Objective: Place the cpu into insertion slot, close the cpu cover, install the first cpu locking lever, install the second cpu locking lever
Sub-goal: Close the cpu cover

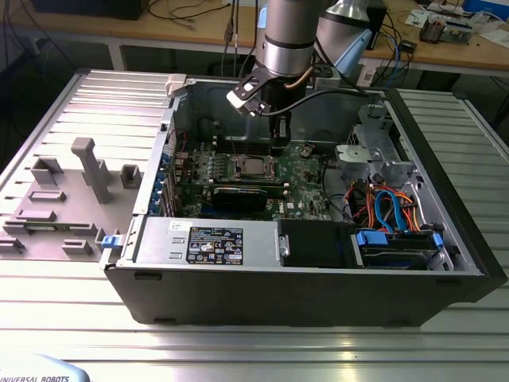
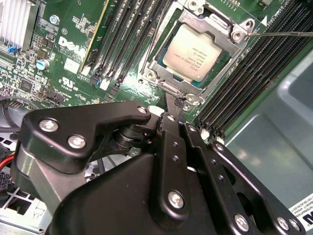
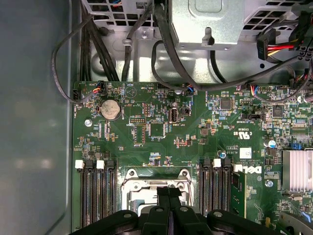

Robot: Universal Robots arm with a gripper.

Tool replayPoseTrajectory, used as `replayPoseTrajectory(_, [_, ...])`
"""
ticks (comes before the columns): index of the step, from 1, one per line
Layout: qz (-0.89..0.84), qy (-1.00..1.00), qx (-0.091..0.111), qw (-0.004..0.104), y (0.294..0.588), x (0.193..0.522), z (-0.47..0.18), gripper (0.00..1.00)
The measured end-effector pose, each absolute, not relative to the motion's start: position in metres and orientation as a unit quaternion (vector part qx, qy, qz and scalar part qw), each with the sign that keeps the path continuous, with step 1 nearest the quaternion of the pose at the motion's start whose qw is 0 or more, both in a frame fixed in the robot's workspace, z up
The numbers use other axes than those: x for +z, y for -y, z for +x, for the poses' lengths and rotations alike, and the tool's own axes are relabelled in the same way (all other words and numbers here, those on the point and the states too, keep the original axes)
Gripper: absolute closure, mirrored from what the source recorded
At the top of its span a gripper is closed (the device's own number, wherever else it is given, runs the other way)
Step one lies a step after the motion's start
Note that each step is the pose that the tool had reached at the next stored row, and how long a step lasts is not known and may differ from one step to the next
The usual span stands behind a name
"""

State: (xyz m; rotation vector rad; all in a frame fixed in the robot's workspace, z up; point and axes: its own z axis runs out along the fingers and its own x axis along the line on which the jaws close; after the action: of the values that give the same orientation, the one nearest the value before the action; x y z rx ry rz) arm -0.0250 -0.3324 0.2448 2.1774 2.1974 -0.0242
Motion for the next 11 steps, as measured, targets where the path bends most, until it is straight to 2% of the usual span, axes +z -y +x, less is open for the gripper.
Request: replayPoseTrajectory(11, [0.704, -0.710, -0.008, 0.023, 0.332, 0.239, -0.048, 0.89])
